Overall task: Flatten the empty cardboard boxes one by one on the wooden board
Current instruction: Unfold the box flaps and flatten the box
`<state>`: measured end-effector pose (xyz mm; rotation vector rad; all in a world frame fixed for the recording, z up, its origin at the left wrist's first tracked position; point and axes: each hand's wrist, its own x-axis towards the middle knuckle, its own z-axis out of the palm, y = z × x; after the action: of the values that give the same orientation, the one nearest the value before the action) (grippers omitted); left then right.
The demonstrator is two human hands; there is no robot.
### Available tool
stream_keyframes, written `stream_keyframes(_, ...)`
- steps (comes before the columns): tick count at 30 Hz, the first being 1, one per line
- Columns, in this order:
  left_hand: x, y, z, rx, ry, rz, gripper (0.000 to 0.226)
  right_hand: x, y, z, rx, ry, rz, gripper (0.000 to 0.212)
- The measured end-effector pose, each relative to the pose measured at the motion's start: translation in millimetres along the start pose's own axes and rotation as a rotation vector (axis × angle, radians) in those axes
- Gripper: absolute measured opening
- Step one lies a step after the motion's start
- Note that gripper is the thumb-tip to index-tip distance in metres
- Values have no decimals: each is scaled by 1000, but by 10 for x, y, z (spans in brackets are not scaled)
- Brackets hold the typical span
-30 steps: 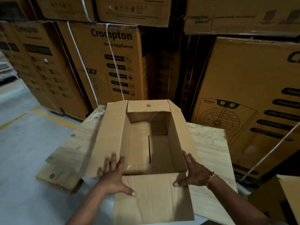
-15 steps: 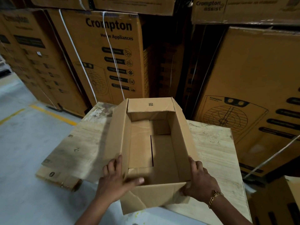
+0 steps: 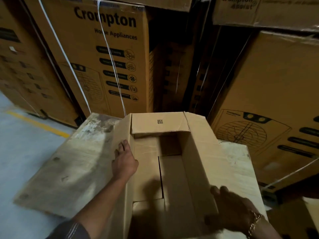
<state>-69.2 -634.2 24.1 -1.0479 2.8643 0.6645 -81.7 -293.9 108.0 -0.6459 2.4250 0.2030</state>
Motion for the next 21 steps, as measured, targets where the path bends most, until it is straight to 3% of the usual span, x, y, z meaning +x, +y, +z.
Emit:
stream_keyframes(2,44,9,28,-17,-5,2,92,196,-172,-291,-66,155,-9,81)
stream_keyframes(4,71,-12,62,-25,-20,-1,92,620,-431,-445,80,262,-71,77)
stream_keyframes(7,108,-36,76,-37,-25,-5,93,1458,-731,-398,357,164,-123,87)
stream_keyframes(9,113,-43,80,-61,-33,0,92,1925,-787,-281,283,180,-45,96)
stream_keyframes(13,133,-76,92,-87,-25,10,94,2381,-731,-629,139,631,31,93)
stream_keyframes(15,140,-81,102,-115,-23,5,97,2578,-627,-976,81,757,7,91)
stream_keyframes(17,144,-83,111,-134,-23,4,97,2795,-528,-1297,27,750,5,90)
stream_keyframes(21,159,-101,120,-153,-15,6,96,3265,-351,-1667,17,507,48,80)
